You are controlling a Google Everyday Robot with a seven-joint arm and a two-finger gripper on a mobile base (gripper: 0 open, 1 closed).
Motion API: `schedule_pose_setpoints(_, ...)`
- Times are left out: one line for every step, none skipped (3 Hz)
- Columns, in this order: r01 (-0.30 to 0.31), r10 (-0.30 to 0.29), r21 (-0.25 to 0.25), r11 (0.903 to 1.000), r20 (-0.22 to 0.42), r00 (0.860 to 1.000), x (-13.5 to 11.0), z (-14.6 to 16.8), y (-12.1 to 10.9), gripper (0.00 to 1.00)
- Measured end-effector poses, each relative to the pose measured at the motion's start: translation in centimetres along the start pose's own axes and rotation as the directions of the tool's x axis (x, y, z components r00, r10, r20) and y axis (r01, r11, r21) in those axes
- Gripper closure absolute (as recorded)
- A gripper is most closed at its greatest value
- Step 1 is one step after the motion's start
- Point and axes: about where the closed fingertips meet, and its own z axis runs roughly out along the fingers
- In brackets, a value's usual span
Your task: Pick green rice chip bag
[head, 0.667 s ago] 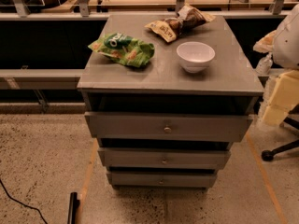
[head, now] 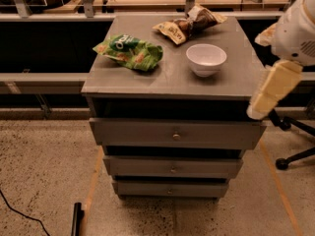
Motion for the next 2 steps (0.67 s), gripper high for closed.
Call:
schedule_pose_setpoints(-0.044,0.043,0.001,0.999,0.149,0.988,-4.1,4.0,-4.8,0.0)
schedule_pose_setpoints(-0.057,0.055,0.002,0.9984,0.232,0.971,-8.7,7.5,-8.2,0.0)
